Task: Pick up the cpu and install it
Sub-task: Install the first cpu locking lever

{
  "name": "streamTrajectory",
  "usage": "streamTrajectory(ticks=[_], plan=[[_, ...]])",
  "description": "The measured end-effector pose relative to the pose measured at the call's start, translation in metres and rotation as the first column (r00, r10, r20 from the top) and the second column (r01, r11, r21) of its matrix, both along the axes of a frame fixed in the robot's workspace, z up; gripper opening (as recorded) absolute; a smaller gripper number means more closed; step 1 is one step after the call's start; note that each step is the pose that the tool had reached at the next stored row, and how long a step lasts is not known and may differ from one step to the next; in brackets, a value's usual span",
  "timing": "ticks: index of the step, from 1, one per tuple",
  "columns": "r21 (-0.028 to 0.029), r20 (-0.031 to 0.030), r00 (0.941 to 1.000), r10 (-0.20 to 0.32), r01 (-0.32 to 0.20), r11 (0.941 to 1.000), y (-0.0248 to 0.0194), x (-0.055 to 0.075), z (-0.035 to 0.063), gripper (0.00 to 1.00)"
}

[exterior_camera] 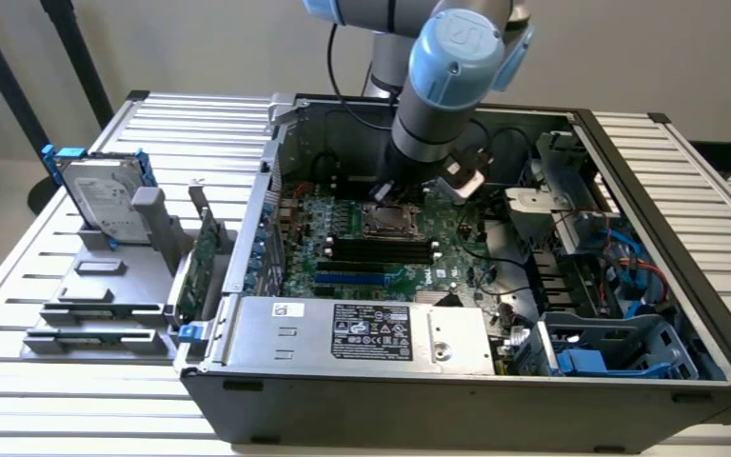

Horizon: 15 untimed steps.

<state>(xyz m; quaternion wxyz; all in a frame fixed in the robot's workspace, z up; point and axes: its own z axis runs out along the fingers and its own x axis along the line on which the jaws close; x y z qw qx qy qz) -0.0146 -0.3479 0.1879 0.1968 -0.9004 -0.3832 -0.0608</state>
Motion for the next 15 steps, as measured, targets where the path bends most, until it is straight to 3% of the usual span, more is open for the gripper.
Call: streamTrajectory(ticks=[7, 15], plan=[[0.0012, 0.0006, 0.9999, 0.013, -0.013, 0.9999, -0.0001, 0.0030, -0.0004, 0.11], [0.0083, 0.0009, 0.9997, 0.023, -0.023, 0.9997, -0.0025, 0.0046, -0.0006, 0.11]])
